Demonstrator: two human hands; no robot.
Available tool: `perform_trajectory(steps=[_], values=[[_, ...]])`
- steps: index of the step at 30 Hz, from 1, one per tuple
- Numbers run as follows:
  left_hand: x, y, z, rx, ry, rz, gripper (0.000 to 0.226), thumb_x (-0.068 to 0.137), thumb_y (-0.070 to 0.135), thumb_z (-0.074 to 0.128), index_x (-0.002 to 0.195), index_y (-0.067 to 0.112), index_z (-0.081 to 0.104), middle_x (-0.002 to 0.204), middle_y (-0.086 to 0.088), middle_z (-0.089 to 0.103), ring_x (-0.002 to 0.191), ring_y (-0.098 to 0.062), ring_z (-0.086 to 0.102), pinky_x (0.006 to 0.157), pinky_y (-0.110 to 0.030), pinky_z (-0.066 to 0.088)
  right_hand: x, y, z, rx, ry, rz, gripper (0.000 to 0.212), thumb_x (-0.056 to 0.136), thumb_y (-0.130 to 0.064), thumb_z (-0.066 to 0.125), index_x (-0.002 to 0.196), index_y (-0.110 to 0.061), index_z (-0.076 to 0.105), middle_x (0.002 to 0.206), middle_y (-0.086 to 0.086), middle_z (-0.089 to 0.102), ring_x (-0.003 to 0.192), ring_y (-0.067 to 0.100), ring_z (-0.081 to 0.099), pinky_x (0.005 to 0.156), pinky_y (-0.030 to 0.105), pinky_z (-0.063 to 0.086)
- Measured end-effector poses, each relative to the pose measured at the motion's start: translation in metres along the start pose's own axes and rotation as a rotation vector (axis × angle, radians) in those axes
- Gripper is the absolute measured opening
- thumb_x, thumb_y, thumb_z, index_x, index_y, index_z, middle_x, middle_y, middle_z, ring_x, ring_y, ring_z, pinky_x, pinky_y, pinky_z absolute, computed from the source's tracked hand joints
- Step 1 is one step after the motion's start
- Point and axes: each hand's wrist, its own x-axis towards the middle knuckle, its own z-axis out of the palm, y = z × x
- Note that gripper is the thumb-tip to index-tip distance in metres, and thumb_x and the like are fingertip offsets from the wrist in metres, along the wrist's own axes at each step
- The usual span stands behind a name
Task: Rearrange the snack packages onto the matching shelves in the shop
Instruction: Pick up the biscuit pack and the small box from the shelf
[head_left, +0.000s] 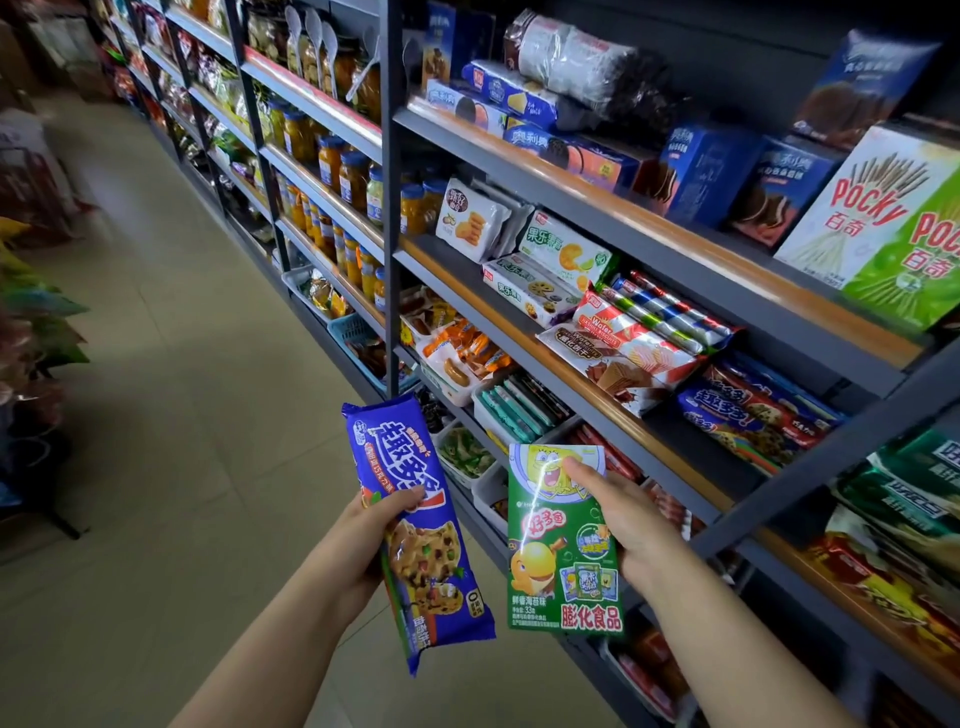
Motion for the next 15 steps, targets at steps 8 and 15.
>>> perform_trajectory(steps=[8, 15], values=[[0.011, -0.011, -0.011, -0.129, 0.024, 0.002, 0.036, 0.07, 0.02, 0.072, 0.102, 0.013, 0.056, 0.089, -0.012, 0.074, 0.075, -0.028, 0.071, 0.079, -0.046, 0.054, 0.009, 0.006, -0.005, 0.069, 0.024, 0.011, 0.026, 0.082, -0.032, 0.07, 0.096, -0.01, 0.068, 0.08, 0.01, 0.075, 0.062, 0.023, 0.071, 0.052, 0.028, 0.054], [0.049, -0.02, 0.035, -0.047, -0.034, -0.075, 0.037, 0.074, 0.02, 0.071, 0.108, 0.015, 0.055, 0.091, -0.013, 0.075, 0.08, -0.031, 0.07, 0.081, -0.048, 0.053, 0.014, 0.018, -0.06, 0.135, 0.168, 0.019, 0.025, 0.083, -0.032, 0.069, 0.098, -0.012, 0.069, 0.087, 0.011, 0.076, 0.076, 0.029, 0.073, 0.069, 0.038, 0.059]])
